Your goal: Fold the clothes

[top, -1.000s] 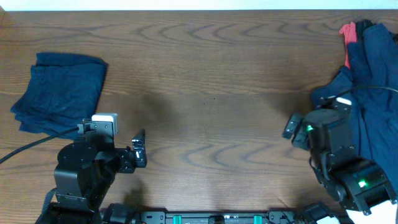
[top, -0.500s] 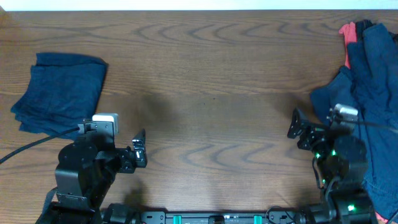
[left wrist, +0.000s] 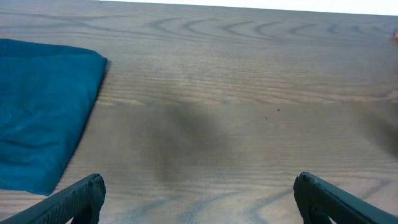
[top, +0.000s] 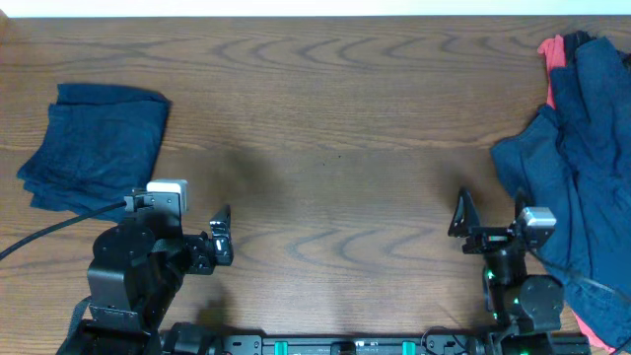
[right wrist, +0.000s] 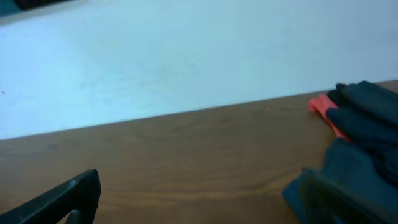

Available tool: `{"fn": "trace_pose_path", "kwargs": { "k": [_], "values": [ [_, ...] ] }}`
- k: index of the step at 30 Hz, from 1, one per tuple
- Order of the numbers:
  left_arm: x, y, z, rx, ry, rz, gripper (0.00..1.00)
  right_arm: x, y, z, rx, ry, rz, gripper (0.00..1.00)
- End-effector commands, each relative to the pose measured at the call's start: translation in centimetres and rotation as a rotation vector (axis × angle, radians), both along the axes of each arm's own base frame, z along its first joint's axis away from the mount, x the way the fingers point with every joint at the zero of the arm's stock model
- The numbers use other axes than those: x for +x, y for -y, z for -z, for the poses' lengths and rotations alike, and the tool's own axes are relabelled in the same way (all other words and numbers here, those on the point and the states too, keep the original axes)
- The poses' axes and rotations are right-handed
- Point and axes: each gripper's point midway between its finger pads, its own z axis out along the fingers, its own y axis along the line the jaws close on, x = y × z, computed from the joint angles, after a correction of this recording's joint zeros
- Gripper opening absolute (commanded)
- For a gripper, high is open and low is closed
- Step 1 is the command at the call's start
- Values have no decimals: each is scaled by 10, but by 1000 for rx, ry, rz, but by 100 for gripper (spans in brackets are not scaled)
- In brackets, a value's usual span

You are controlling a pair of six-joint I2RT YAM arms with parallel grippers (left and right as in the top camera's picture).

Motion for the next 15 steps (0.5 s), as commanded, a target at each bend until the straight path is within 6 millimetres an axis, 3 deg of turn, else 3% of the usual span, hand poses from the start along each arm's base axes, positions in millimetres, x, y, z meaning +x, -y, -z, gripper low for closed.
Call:
{"fn": "trace_pose_path", "kwargs": {
  "k": [1,5,7,15],
  "values": [
    [1,-3,1,2,0,-19,98,-3,3,9,-33,13,12,99],
    [1,-3,1,1,0,-19,98,-2,4,15,-130,-8,14,99],
    [1,-3,1,2,0,-19,98,-3,4,34,-169,-84,8,99],
    [1,-3,1,2,0,-19,98,-3,1,34,-179,-81,-8,99]
  ]
}}
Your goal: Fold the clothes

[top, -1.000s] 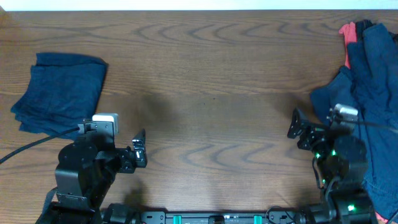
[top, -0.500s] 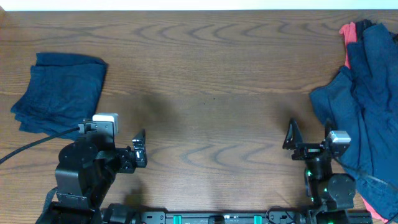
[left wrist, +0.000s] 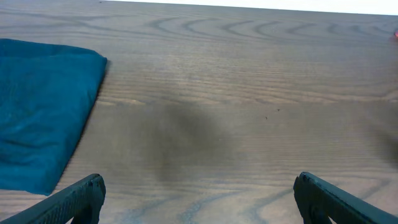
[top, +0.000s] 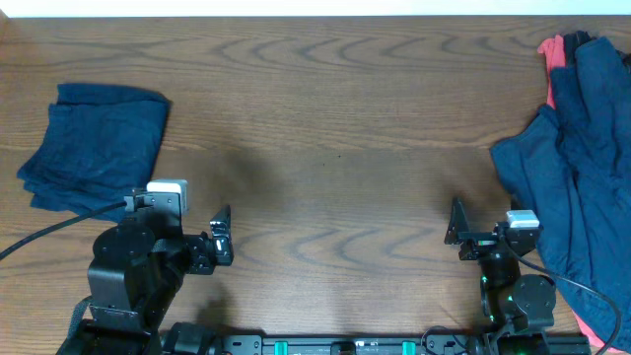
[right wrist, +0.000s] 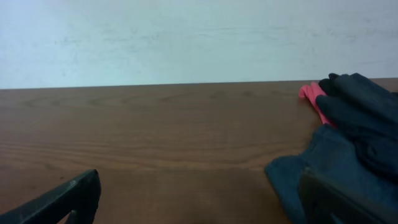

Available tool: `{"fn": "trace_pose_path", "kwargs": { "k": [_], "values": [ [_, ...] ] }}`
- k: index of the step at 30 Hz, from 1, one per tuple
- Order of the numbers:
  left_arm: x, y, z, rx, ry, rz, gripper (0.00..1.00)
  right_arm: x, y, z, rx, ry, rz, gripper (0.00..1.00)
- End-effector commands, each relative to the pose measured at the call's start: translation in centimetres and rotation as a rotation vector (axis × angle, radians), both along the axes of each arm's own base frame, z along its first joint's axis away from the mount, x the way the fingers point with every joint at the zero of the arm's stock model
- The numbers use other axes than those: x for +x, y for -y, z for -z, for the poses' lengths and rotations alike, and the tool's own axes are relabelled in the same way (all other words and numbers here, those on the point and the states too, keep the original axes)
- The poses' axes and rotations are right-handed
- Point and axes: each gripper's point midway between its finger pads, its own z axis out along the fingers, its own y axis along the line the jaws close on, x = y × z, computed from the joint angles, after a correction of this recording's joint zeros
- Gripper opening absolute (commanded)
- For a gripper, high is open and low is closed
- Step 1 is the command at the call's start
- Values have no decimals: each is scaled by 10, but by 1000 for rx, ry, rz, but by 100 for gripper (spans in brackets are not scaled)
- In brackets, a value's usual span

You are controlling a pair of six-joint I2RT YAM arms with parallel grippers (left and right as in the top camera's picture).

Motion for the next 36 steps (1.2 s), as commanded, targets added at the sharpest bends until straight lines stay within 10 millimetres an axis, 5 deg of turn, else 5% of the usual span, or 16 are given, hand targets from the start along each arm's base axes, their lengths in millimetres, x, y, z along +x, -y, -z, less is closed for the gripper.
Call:
{"fn": "trace_pose_path", "kwargs": {
  "k": [1,29,36],
  "values": [
    [1,-3,0,1,1,-19,98,0,1,0,-31,3,0,99],
    [0,-3,0,1,1,-18,98,0,1,0,-31,3,0,99],
    [-15,-17,8,72,2,-38,98,0,1,0,-31,3,0,99]
  ]
}}
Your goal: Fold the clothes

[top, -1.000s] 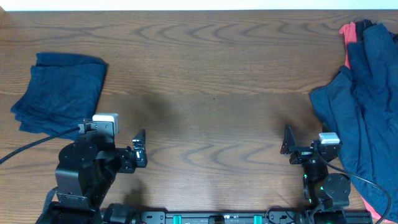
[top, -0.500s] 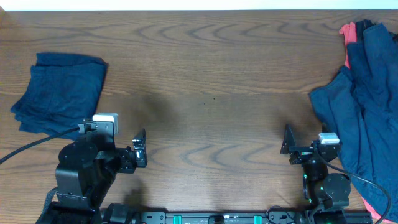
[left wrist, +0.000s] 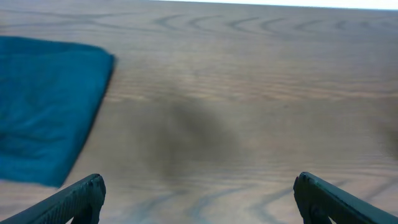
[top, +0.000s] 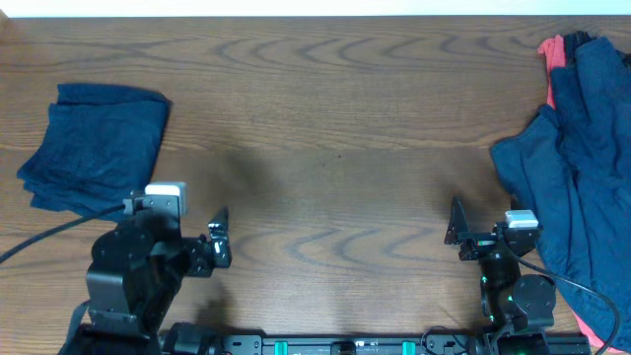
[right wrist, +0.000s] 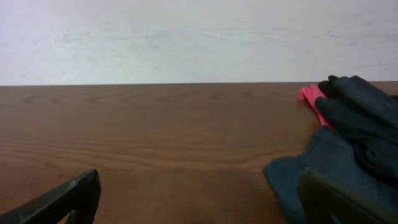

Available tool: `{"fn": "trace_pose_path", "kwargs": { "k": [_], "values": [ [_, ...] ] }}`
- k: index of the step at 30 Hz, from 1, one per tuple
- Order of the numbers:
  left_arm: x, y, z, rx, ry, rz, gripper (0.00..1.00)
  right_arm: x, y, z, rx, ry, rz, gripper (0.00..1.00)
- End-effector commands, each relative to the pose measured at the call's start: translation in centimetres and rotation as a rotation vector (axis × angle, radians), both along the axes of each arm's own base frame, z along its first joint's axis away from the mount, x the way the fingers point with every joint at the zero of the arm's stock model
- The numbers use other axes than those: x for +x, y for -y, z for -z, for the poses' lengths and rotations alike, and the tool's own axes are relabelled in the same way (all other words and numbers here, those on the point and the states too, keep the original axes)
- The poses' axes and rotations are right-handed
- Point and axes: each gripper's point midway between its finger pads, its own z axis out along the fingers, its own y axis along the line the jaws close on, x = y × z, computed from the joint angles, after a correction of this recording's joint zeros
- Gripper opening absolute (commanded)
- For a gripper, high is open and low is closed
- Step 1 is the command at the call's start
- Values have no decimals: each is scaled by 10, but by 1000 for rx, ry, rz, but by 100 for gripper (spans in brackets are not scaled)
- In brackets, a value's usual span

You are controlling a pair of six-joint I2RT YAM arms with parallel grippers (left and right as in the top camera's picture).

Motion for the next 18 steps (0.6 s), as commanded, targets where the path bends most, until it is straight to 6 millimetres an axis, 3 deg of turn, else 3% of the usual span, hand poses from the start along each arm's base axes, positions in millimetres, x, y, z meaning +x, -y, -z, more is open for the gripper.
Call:
{"fn": "trace_pose_path", "kwargs": {
  "k": [1,7,11,18],
  "values": [
    [-12,-14,11,51,3,-38,98,0,2,0,-15,2,4,99],
    [-22,-25,61,62,-8,-85,98,0,2,0,-15,2,4,99],
    [-15,-28,92,54,59,-106,98,0,2,0,-15,2,4,99],
    [17,-27,101,32,300,-114,98,0,2,0,-15,2,4,99]
  ]
}}
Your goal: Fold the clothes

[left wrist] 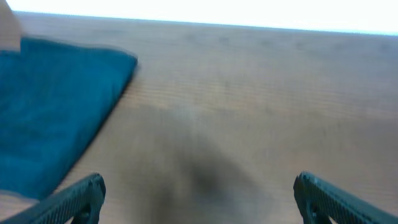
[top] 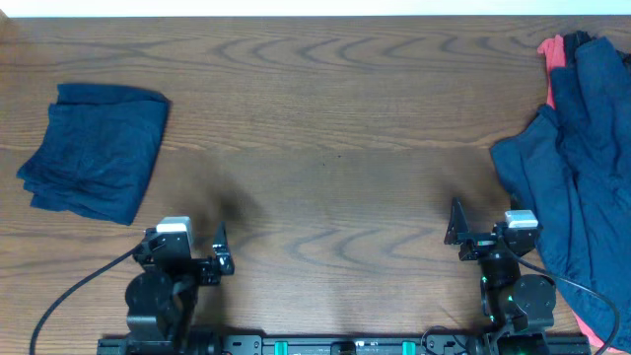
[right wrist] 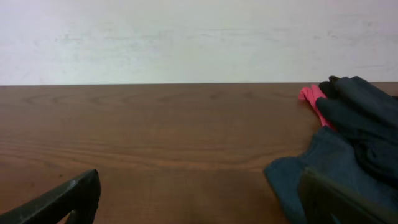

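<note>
A folded dark blue garment point(top: 94, 148) lies flat at the table's far left, and it shows teal in the left wrist view point(left wrist: 53, 112). A heap of unfolded dark blue clothes point(top: 577, 177) covers the right edge, with a pink garment point(top: 550, 54) under its far end. My left gripper point(top: 185, 258) sits low by the front edge, open and empty, well short of the folded piece. My right gripper point(top: 488, 232) is open too, beside the heap's near corner point(right wrist: 311, 174), with nothing between its fingers.
The brown wooden table point(top: 335, 128) runs between the folded piece and the heap. A white wall point(right wrist: 186, 37) rises behind the table's far edge. Cables trail from both arm bases along the front edge.
My left arm has drawn back toward the front edge and sits lower; its camera now looks flatter across the table. The right arm and both piles of clothes have not moved.
At first my right gripper stood a little further out, its camera tilted up at the wall, and the left arm rose tall near the folded garment. The right arm then sat back level by the heap. Now the left arm has also come back low, both grippers open throughout.
</note>
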Available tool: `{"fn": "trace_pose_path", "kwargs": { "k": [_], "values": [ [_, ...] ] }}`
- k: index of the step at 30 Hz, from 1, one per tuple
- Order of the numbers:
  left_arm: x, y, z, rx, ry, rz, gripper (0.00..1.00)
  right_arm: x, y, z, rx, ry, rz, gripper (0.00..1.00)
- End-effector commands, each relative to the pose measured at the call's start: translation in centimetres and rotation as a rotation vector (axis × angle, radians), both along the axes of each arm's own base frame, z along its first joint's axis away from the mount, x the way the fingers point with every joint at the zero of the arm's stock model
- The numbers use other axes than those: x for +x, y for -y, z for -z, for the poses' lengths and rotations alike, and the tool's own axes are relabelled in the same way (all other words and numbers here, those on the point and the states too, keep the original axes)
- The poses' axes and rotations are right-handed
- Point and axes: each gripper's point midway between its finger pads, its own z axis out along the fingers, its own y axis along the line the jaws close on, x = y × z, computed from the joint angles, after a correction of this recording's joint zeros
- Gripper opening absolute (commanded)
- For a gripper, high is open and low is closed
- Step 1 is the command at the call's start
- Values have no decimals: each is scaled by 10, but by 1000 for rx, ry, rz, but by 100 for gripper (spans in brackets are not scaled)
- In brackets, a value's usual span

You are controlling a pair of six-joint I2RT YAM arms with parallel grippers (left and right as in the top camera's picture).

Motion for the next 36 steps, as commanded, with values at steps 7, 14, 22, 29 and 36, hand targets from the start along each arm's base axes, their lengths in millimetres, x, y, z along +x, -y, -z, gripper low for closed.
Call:
{"fn": "trace_pose_path", "kwargs": {
  "k": [7,14,22,29,36],
  "values": [
    [31,-1,-14,21,283,-4,98,0,2,0,-14,1,5,99],
    [40,0,-13,99,384,16,98,0,2,0,-14,2,5,99],
    [37,0,25,38,227,7,98,0,2,0,-14,2,5,99],
    [37,0,25,37,225,5,98,0,2,0,-14,1,5,99],
    [37,0,25,37,225,5,98,0,2,0,-14,1,5,99]
  ]
}}
